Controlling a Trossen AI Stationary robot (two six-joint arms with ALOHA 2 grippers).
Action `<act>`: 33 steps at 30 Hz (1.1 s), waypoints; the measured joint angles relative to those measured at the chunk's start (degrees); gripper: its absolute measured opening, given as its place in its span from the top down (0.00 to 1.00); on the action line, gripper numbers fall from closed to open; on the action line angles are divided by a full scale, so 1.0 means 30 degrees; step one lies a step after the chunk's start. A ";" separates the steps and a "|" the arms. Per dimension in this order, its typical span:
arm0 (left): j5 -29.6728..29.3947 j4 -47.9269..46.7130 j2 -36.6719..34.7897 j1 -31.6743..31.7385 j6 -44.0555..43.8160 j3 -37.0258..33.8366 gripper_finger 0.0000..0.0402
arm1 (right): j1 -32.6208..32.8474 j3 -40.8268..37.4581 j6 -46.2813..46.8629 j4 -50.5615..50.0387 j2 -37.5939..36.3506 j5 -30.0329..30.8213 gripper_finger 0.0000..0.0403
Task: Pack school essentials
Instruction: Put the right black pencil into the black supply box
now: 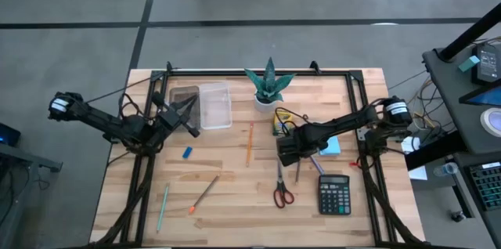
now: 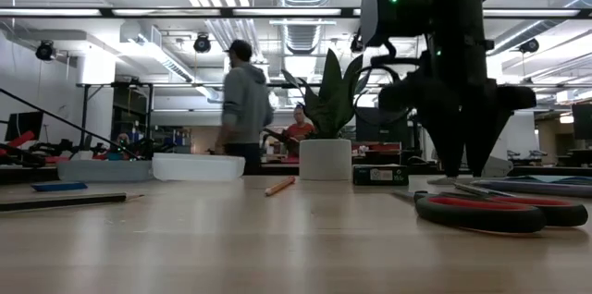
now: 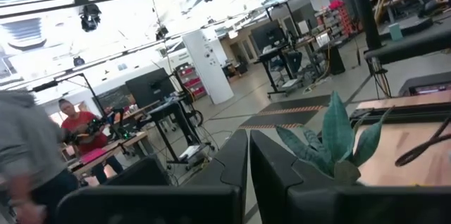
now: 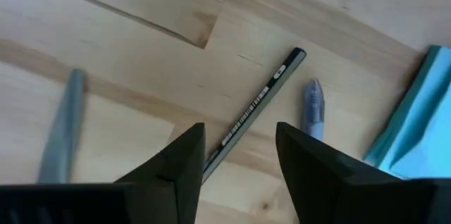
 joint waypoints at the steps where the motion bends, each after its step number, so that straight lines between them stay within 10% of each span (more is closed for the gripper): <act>1: 0.0007 -0.0044 -0.0015 0.0000 0.0004 0.0000 1.00 | 0.0000 0.0000 -0.0014 0.0058 0.0196 0.0000 0.60; 33: 0.0100 -0.0040 0.0226 0.0000 0.0011 0.0029 1.00 | 0.0018 0.0019 -0.2871 0.2274 0.1074 0.0977 0.96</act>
